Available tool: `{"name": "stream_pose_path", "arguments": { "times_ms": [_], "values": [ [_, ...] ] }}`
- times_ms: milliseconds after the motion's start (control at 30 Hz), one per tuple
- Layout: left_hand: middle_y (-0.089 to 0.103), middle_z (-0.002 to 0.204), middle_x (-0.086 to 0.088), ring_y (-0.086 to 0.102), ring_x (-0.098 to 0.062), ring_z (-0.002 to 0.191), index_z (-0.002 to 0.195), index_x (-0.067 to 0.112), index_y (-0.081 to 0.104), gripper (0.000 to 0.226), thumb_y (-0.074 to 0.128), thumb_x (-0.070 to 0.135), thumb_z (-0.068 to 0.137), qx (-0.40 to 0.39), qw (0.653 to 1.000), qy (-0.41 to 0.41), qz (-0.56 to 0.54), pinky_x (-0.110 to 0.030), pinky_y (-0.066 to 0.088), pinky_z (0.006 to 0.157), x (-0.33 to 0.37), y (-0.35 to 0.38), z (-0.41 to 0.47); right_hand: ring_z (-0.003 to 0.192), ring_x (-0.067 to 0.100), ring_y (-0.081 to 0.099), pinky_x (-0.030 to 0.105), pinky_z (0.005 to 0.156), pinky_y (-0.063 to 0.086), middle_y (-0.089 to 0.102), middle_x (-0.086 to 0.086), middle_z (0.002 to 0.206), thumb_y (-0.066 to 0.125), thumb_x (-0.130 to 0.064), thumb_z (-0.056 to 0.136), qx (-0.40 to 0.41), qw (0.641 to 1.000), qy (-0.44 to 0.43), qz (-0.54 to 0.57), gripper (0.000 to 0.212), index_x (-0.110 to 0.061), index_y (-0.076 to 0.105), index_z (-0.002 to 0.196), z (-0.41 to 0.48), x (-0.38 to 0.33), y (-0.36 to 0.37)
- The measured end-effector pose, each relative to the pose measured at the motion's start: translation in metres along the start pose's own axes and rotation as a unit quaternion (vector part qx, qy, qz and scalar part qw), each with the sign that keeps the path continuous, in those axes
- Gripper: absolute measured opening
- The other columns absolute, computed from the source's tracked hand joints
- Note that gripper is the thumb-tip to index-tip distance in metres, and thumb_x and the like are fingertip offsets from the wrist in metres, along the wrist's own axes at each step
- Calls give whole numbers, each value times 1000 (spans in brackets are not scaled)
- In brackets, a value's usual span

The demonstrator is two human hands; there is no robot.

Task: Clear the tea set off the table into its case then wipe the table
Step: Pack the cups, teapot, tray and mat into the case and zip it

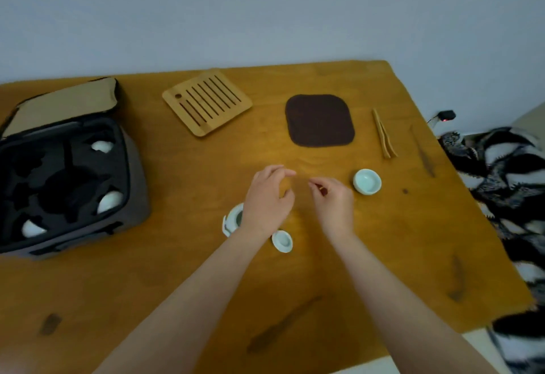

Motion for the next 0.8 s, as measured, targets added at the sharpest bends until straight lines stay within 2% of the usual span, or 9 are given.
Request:
{"name": "stream_pose_path", "arguments": {
  "times_ms": [100, 167, 233, 300, 433, 600, 700, 800],
  "values": [
    [47, 133, 10, 36, -10, 126, 121, 27, 58, 33, 53, 16, 91, -39, 999, -21, -6, -15, 22, 96, 24, 54, 16, 85, 21, 67, 32, 78, 53, 74, 6, 94, 65, -8, 88, 4, 998, 56, -5, 15, -7, 75, 99, 11, 50, -28],
    [50, 126, 9, 42, -12, 122, 119, 27, 59, 32, 54, 17, 90, -61, 997, -41, -14, -18, 29, 97, 32, 81, 26, 84, 21, 68, 26, 75, 50, 74, 7, 94, 65, -10, 89, 14, 996, 90, -14, 15, -7, 75, 100, 15, 73, -41],
    [54, 122, 6, 50, -15, 115, 119, 26, 59, 32, 55, 16, 89, -71, 995, -65, -36, -28, 40, 97, 42, 111, 37, 80, 21, 67, 24, 67, 44, 74, 6, 92, 64, -13, 91, 21, 991, 130, -37, 16, -7, 74, 101, 18, 99, -55],
    [58, 122, 3, 54, -15, 112, 123, 23, 58, 32, 54, 17, 92, -67, 992, -90, -60, -28, 43, 95, 48, 133, 46, 77, 22, 66, 26, 64, 44, 73, 6, 88, 63, -16, 92, 29, 984, 169, -53, 15, -9, 74, 99, 19, 121, -63],
    [58, 126, 4, 54, -12, 116, 126, 20, 55, 31, 55, 19, 96, -48, 989, -134, -39, -22, 41, 89, 57, 167, 63, 72, 20, 67, 39, 68, 56, 71, 0, 81, 62, -27, 92, 53, 964, 262, 0, 15, -15, 72, 94, 21, 158, -70],
    [61, 124, 4, 58, -13, 112, 129, 21, 53, 32, 53, 21, 97, -43, 988, -150, 22, -24, 46, 85, 59, 181, 88, 62, 13, 68, 43, 65, 58, 68, -6, 67, 58, -33, 94, 31, 945, 318, 71, 15, -22, 66, 87, 31, 168, -60],
    [63, 119, 3, 60, -14, 106, 125, 20, 56, 28, 52, 19, 97, -42, 986, -154, 46, -24, 48, 82, 59, 180, 95, 57, 10, 68, 42, 60, 59, 69, -3, 67, 60, -28, 94, 16, 934, 337, 115, 18, -12, 69, 97, 33, 166, -50],
    [64, 114, 5, 60, -12, 101, 120, 21, 59, 26, 54, 16, 94, -29, 987, -157, 34, -25, 50, 82, 56, 172, 93, 59, 12, 69, 38, 61, 60, 70, 0, 70, 60, -21, 94, 16, 926, 345, 151, 15, -11, 68, 101, 32, 158, -47]
  ]
}}
Point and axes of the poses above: each hand's wrist, its own z-axis towards the middle knuckle, its own y-axis out of the palm, x = y × z, the point moved 5 cm from there along z, towards the middle knuckle
